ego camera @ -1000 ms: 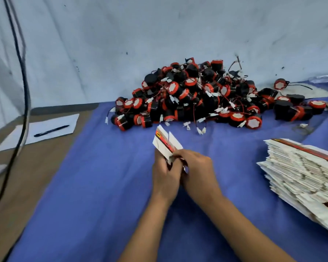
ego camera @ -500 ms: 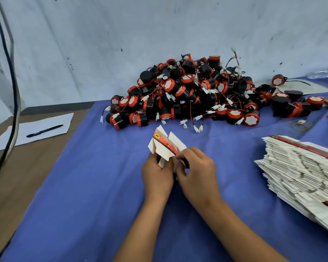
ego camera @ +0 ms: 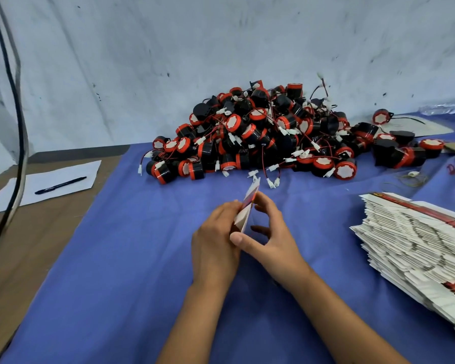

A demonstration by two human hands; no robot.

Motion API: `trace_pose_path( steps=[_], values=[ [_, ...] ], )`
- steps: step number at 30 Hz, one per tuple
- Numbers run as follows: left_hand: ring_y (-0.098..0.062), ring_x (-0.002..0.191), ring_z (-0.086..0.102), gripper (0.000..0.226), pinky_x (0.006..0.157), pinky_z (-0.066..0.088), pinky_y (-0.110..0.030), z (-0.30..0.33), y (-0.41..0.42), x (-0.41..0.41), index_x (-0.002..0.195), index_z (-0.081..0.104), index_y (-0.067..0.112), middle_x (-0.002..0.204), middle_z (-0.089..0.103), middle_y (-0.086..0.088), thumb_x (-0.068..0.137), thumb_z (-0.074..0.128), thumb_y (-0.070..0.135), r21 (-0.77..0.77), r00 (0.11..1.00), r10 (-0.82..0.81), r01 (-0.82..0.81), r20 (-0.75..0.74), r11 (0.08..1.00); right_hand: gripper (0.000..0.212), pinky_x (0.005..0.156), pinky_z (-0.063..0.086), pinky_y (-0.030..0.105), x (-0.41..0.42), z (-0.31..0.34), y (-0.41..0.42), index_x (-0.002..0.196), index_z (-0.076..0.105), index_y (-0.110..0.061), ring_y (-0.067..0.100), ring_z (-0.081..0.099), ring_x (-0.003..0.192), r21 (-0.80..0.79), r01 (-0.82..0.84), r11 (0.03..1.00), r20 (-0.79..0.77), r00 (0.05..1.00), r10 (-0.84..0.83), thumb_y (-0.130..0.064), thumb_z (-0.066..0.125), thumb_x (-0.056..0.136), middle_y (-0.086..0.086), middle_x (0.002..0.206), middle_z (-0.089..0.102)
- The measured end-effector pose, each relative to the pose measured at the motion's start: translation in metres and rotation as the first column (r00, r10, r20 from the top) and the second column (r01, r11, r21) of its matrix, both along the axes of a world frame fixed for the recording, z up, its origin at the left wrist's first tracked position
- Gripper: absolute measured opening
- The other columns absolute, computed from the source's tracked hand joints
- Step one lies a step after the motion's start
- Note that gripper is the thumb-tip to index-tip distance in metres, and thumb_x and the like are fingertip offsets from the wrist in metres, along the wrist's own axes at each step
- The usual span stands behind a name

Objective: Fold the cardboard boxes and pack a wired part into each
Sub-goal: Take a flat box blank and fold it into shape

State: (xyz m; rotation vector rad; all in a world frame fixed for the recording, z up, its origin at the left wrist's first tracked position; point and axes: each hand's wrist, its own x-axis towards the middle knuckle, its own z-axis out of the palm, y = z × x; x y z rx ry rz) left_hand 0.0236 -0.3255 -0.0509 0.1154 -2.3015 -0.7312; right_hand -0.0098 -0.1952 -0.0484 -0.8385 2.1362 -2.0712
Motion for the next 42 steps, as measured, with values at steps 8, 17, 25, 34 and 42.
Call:
trace_pose_path(
  steps=[8,17,25,34,42],
  values=[
    [-0.014,0.098,0.07,0.037,0.079,0.059,-0.035,0.003,-0.012,0.001,0.118,0.075,0.02,0.111,0.075,0.008,0.082,0.083,0.019,0.157,0.994,-0.105,0.11,-0.041,0.981,0.031,0.086,0.055,0.041,-0.01,0.007,0.01,0.095,0.065,-0.027,0.022,0.067,0.095,-0.127,-0.044,0.991,0.025,0.999,0.047,-0.05,0.075,0.076,0.001,0.1,0.071],
    [-0.028,0.11,0.072,0.068,0.092,0.06,-0.038,0.014,-0.025,0.009,0.142,0.055,0.034,0.131,0.071,-0.012,0.082,0.083,0.02,0.919,0.783,-0.614,0.308,-0.099,0.245,0.046,0.079,0.059,0.038,-0.015,0.005,0.011,0.1,0.068,-0.011,0.028,0.071,0.09,-0.247,-0.075,0.966,0.188,0.974,0.124,-0.048,0.081,0.076,0.017,0.099,0.074],
    [-0.022,0.12,0.064,0.124,0.091,0.055,-0.03,0.017,-0.022,0.015,0.156,0.035,0.047,0.148,0.059,-0.005,0.052,0.103,0.04,0.919,0.604,-0.787,0.369,-0.125,0.137,0.028,0.078,0.055,0.023,-0.006,0.012,0.014,0.109,0.075,-0.02,0.013,0.07,0.087,-0.259,-0.331,0.907,0.278,0.874,0.398,-0.04,0.061,0.096,-0.003,0.093,0.074],
    [-0.034,0.108,0.072,0.06,0.077,0.062,-0.048,0.015,-0.018,0.005,0.137,0.062,0.037,0.133,0.068,-0.009,0.079,0.075,0.032,0.945,0.873,-0.463,0.266,-0.154,0.188,0.069,0.096,0.054,0.042,0.004,0.01,0.003,0.139,0.056,-0.02,0.031,0.065,0.119,-0.074,-0.503,0.861,0.193,0.84,0.507,-0.024,0.086,0.077,0.013,0.128,0.067],
    [-0.029,0.08,0.07,0.044,0.063,0.06,-0.037,0.017,-0.028,0.004,0.124,0.066,0.012,0.105,0.069,-0.016,0.081,0.073,0.012,0.958,0.89,-0.358,0.281,-0.284,-0.061,0.097,0.094,0.057,0.04,0.013,0.009,-0.005,0.147,0.041,-0.038,0.023,0.068,0.109,0.053,-0.272,0.961,-0.065,0.959,0.275,-0.04,0.095,0.065,-0.005,0.123,0.069]
  ],
)
